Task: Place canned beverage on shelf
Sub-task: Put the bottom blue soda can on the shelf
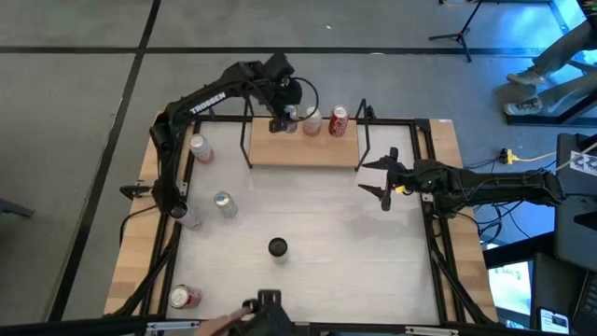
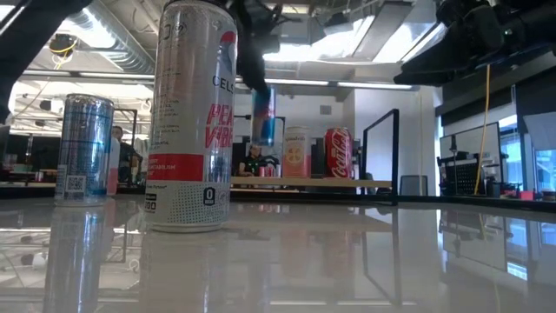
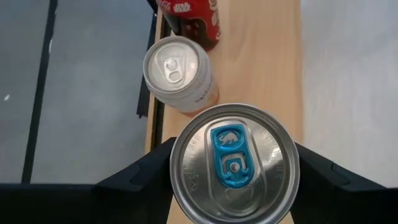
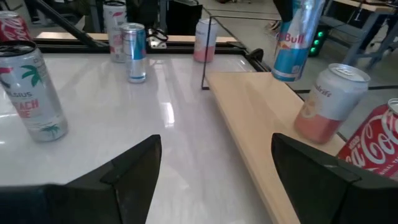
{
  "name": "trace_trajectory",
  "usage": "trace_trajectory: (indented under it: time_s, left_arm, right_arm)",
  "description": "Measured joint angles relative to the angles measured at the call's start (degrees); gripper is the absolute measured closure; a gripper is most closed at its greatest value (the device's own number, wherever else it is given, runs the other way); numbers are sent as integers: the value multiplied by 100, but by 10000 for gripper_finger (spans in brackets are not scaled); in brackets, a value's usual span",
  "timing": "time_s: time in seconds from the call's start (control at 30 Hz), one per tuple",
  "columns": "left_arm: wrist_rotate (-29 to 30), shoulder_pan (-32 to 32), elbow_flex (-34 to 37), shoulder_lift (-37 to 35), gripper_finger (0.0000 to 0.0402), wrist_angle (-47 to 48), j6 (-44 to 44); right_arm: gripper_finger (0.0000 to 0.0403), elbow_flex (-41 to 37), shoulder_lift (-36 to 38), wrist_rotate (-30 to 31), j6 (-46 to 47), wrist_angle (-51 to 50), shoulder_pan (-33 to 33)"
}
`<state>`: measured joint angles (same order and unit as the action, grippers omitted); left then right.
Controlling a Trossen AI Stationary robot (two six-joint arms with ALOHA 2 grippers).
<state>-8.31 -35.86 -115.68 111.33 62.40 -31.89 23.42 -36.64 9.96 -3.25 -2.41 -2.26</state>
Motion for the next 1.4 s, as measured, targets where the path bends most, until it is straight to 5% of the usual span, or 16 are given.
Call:
trace_trajectory:
  time_s: [0.33, 0.9, 1.4]
  left_arm:
    - [-493, -608, 0, 464, 179, -58, -449]
    - [-905, -699, 20, 768, 179, -182, -617]
    - [-568, -699, 22, 903, 173, -325, -487]
  right_arm:
    - [102, -3, -132, 8, 3, -8, 0]
    - [102, -7, -739, -1, 0, 433, -1]
    - [102, -7, -739, -5, -1, 412, -1]
